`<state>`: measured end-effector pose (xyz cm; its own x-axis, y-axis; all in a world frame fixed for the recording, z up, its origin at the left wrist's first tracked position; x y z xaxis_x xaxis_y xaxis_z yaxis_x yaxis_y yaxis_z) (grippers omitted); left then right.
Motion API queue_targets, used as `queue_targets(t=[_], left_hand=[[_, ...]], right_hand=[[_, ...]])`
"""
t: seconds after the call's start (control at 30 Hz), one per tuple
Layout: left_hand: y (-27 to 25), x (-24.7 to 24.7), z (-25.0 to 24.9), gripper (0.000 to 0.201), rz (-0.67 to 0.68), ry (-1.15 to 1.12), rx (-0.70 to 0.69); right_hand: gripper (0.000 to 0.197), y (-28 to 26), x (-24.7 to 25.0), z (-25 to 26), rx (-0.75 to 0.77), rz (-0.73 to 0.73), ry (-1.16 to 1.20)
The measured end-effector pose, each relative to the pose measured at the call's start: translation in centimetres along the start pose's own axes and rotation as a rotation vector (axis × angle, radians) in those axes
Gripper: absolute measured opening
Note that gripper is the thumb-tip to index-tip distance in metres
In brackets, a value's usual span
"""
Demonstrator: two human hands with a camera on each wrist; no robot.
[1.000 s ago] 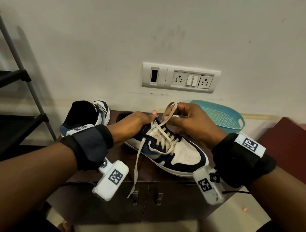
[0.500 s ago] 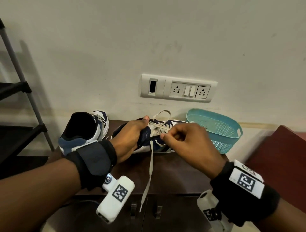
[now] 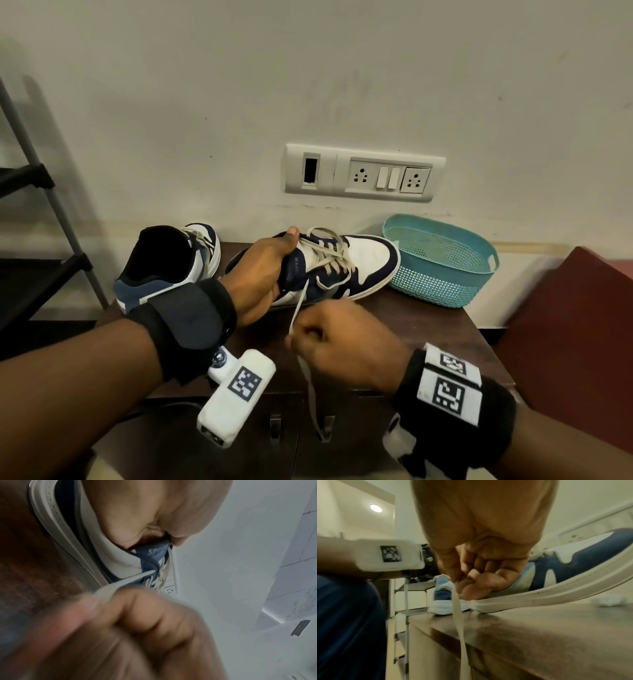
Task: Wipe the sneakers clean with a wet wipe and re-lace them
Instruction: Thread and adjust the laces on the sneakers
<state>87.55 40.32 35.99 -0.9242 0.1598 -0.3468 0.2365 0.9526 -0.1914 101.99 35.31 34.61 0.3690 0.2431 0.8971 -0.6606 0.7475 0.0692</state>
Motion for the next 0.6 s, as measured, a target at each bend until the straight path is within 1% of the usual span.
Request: queue_targets(t=[0.07,0.1,0.13,0.23,0.3,0.33,0.43,0.47,0.5,0.53,0.57,0.6], left_hand=[[0.1,0.3,-0.3,0.05,-0.008,-0.038,0.006],[0.1,0.4,-0.3,0.051,-0.005,-0.042,0.01],[0.1,0.5,-0.3,0.051,0.004,-0.033,0.017],[0.0,0.5,0.4,0.05,0.018,0.035,0.048],[0.0,0.4,0.7,0.05,0.042,0.068,0.052],[0.0,0.3,0.6,0.05,0.042,0.071,0.046],[0.0,0.4,0.2,0.051,0.019,0.079,0.045],[0.0,0.4,0.1,0.052,0.026,0.087,0.054],[-0.1,0.4,0.0,0.052,0.026,0.097,0.064],[-0.2,0.5,-0.1,0.051,0.02,0.111,0.074],[-0.4,0.7,-0.1,0.049,0.018,0.131,0.084],[-0.5,0.8,-0.1,0.045,0.028,0.17,0.093]], right_hand=[[0.016,-1.4,-1.8,1.7,0.103,0.286,-0.001],[0.018,-2.2,-2.8,2.5,0.12,0.392,-0.009],[0.024,-3.0,-3.8,3.1,0.12,0.44,-0.018],[0.027,-3.9,-5.3,3.4,0.191,0.419,-0.02],[0.033,-3.6,-5.0,3.1,0.17,0.443,-0.069],[0.036,-3.5,-4.8,3.0,0.183,0.447,-0.091],[0.047,-3.2,-2.9,3.4,0.227,0.508,-0.07],[0.05,-3.0,-1.8,3.2,0.224,0.498,-0.076],[0.052,-2.7,-0.3,3.2,0.208,0.463,-0.06],[0.05,-2.4,1.4,2.9,0.176,0.408,0.012],[0.046,-2.2,3.2,2.3,0.127,0.336,0.133],[0.042,-2.1,5.0,1.6,0.076,0.236,0.262]])
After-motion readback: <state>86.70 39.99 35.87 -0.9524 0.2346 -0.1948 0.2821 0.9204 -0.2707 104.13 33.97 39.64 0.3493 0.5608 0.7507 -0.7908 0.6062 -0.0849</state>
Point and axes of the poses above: each hand's wrist, its own y-axis towards the middle knuckle, its own x-axis out of the back of the hand, z = x × y, the point moved 1 cm from there along y, towards the middle knuckle, and after that the axes turned 6 degrees about x, right-handed, at the moved point
